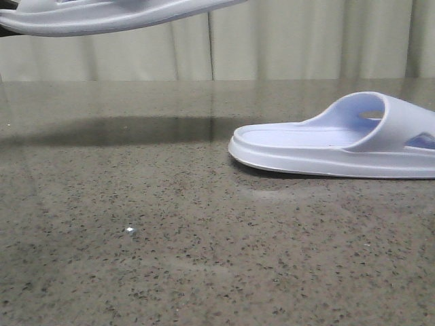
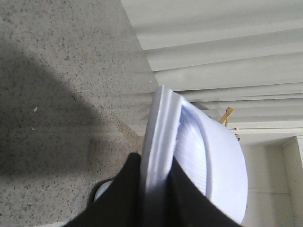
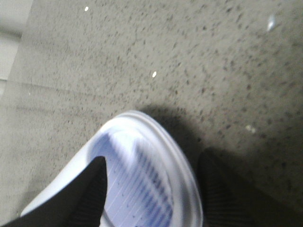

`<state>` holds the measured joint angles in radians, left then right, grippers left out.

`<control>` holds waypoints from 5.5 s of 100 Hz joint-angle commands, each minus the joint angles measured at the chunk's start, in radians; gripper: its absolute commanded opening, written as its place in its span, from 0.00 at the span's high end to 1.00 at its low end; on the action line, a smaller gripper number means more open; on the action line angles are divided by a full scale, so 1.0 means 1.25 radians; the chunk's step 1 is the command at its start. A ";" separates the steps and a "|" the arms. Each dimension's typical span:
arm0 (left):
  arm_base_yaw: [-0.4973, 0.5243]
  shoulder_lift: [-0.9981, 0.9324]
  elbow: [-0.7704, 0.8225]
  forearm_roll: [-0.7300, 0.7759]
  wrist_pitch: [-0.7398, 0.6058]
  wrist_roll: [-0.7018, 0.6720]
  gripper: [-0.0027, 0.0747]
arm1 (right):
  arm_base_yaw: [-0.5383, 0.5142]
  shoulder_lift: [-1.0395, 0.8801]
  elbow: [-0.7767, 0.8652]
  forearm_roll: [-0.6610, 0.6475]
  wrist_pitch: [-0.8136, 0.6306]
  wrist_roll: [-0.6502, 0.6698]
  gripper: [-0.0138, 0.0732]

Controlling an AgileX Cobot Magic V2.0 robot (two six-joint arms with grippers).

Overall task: Insert blue slippers together front up
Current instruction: 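Grasp the heel rim of the other slipper with the right gripper and lift, then move both held slippers toward each other, aligning them sole over sole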

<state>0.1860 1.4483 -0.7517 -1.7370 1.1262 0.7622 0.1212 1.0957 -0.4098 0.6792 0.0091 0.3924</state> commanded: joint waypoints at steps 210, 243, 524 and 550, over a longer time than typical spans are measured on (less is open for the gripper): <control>-0.001 -0.026 -0.018 -0.072 0.044 0.002 0.94 | 0.037 -0.408 -0.143 -0.058 0.036 -0.013 0.96; -0.010 -0.026 -0.018 -0.077 0.059 0.002 0.94 | 0.037 -0.393 -0.169 -0.105 0.043 -0.013 0.96; -0.160 -0.026 -0.018 -0.099 0.095 -0.008 0.94 | 0.215 -0.154 -0.169 -0.115 -0.040 -0.013 0.96; -0.160 -0.026 -0.020 -0.099 0.113 -0.022 0.94 | 0.213 -0.139 -0.168 -0.132 -0.054 -0.013 0.96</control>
<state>-0.0072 1.4483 -0.7517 -1.7550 1.1132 0.7566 0.3752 0.9208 -0.5852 0.5448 -0.0337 0.3843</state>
